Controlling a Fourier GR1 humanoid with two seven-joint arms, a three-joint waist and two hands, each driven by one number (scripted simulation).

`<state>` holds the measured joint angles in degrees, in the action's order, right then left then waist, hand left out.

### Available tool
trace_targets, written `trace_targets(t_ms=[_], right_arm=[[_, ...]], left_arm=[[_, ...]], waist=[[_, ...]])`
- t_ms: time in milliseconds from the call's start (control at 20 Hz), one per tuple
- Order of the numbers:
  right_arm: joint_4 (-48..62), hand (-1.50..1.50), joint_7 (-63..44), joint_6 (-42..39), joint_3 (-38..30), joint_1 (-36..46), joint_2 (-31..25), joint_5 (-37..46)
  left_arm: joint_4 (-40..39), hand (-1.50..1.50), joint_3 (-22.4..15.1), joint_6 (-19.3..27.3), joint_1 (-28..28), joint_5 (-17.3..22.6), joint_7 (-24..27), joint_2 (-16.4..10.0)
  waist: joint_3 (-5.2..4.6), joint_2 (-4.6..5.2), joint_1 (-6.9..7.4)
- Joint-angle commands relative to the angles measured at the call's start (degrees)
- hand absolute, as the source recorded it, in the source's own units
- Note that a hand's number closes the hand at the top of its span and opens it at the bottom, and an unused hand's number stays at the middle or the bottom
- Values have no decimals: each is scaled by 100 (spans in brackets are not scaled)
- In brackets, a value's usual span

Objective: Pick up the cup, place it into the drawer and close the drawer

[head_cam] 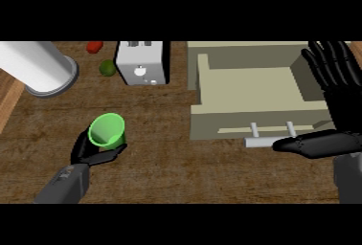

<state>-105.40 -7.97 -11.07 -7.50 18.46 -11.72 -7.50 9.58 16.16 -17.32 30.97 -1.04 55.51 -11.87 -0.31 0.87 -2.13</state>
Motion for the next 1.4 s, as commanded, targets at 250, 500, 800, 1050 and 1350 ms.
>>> trace_targets(t_ms=[250,500,800,1050,1350], right_arm=[[80,-150,111,-119,-109,-193,-91,-42],[-197,-150,89,-22,41,-349,55,51],[-98,-150,102,-53,-48,-272,-1,-3],[-59,-150,161,16,-48,-365,43,101],[-134,-150,70,42,-24,-366,29,149]], left_arm=[[525,150,110,1382,-78,-98,1340,87],[541,150,611,2099,-208,263,1567,256],[916,150,536,762,44,413,1524,416],[1482,150,124,650,628,296,533,564],[2362,150,-130,1056,1361,366,-513,859]], waist=[[10,-7,34],[11,-25,41],[19,-61,119],[34,-113,212],[35,-116,216]])
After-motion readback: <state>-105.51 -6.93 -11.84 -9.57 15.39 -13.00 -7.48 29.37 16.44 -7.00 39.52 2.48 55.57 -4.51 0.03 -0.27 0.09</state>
